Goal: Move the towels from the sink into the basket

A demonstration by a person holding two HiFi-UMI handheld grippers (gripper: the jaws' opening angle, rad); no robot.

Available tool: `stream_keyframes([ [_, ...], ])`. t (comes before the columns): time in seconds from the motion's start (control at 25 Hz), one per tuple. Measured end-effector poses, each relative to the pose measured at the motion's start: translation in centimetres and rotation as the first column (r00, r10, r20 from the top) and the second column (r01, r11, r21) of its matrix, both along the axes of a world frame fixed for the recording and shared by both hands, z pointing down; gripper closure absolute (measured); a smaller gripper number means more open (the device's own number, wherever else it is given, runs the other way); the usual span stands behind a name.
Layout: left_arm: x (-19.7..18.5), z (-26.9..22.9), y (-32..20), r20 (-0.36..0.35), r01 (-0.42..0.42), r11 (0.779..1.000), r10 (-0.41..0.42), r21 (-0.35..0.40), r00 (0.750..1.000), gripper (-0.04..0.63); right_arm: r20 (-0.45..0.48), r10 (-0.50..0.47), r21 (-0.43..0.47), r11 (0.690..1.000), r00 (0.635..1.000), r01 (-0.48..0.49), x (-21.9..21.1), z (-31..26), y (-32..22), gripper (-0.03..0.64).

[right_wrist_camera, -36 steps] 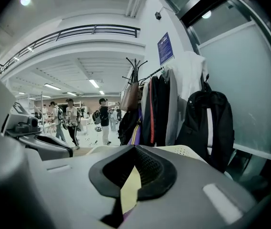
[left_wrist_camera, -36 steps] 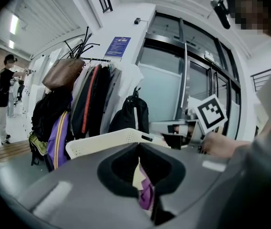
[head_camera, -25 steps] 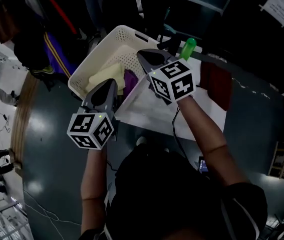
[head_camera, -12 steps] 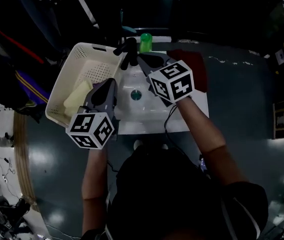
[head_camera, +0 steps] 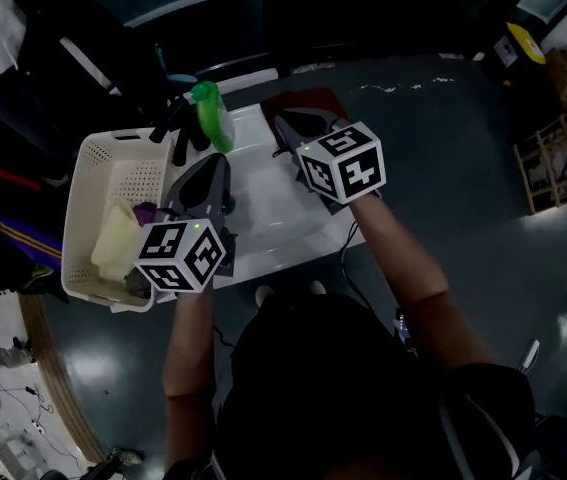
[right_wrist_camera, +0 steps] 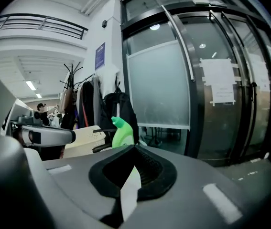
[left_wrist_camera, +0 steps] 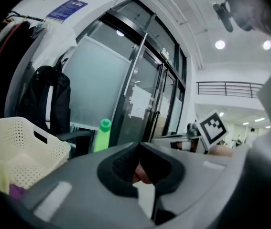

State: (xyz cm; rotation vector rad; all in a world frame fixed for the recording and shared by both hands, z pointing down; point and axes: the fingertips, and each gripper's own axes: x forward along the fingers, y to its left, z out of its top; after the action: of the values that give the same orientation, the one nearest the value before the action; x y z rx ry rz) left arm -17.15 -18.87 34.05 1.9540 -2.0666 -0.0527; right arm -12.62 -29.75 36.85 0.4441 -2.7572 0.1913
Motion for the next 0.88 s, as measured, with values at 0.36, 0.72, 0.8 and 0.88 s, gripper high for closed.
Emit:
stream_keyframes([
  [0.36,3.8,1.8,-4.7,-0.031,-0.083,0.996,0.082,-0.013,0.996,0.586,-0.042,0.135,-0.035,0.99,0.99,-0.137,6.0,3.2,-4.6,0.618],
  [0.72,5.3,6.0,-7.9,-0.079,-0.104,0.994,0.101,-0.04,0.992,0.586,-0.111,0.223,-0.09,0.968,0.968,-0.233,9.7,8.5,-8.1,0.618],
  [0.8,5.7,6.9,-8.4,-0.091,-0.107,0.993,0.103,-0.05,0.991,0.586,-0.124,0.228,-0.098,0.966,0.966,-0.24,10.2,9.5,-8.6,0.618],
  [0.88,6.0,7.6,-8.9,-0.095,-0.113,0.992,0.107,-0.058,0.99,0.586,-0.133,0.223,-0.1,0.966,0.966,-0.237,10.5,10.4,-9.0,0.618],
])
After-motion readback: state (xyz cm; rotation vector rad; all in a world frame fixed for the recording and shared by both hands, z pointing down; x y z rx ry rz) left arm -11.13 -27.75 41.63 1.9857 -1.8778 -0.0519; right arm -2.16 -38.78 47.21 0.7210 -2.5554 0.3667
